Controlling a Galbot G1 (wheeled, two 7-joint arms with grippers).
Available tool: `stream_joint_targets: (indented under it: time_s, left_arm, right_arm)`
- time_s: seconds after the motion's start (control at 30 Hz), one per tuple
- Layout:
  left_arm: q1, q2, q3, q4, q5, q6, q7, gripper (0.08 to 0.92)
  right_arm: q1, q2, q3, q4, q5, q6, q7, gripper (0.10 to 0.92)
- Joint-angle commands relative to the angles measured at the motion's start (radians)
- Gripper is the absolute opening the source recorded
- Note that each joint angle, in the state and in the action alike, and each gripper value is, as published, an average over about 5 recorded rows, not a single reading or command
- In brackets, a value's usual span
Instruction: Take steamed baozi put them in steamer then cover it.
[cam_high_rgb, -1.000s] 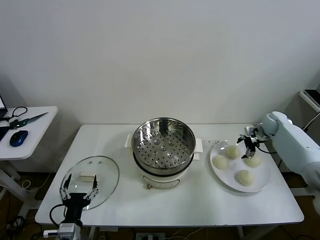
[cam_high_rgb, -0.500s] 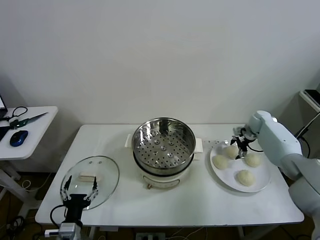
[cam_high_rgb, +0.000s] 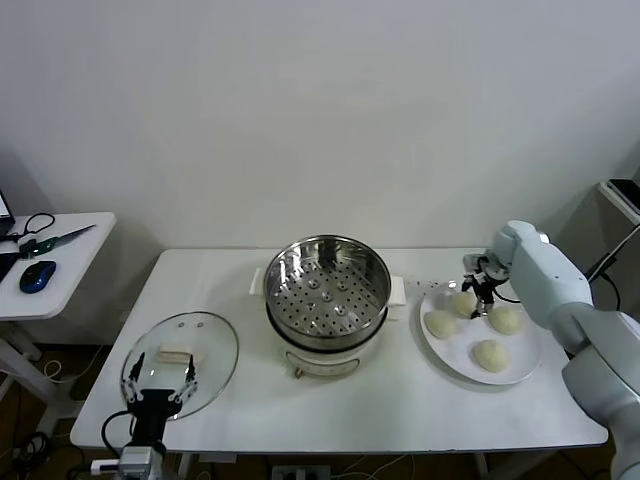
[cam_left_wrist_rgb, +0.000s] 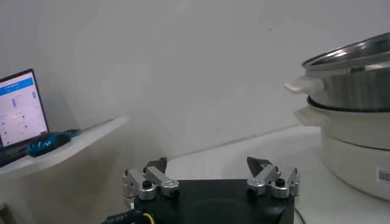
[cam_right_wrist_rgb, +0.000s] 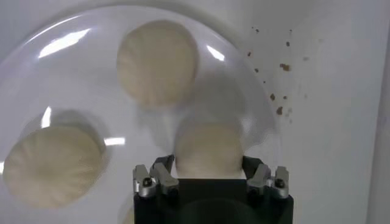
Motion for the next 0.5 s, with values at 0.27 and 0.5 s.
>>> stream_joint_targets:
  time_s: [0.27, 0.5]
  left_arm:
    - [0.02, -0.002, -0.004, -0.014, -0.005, -0.006, -0.002, 0.823]
    - [0.039, -0.003, -0.005, -0.02, -0.017, -0.015, -0.005, 0.823]
  right_arm:
    - [0.023, -0.045, -0.023, 0.102, 0.015, 0.025, -0.03, 0.721]
    - [0.148, -0.175, -0.249, 0.397, 0.275, -0.001, -0.087, 0.714]
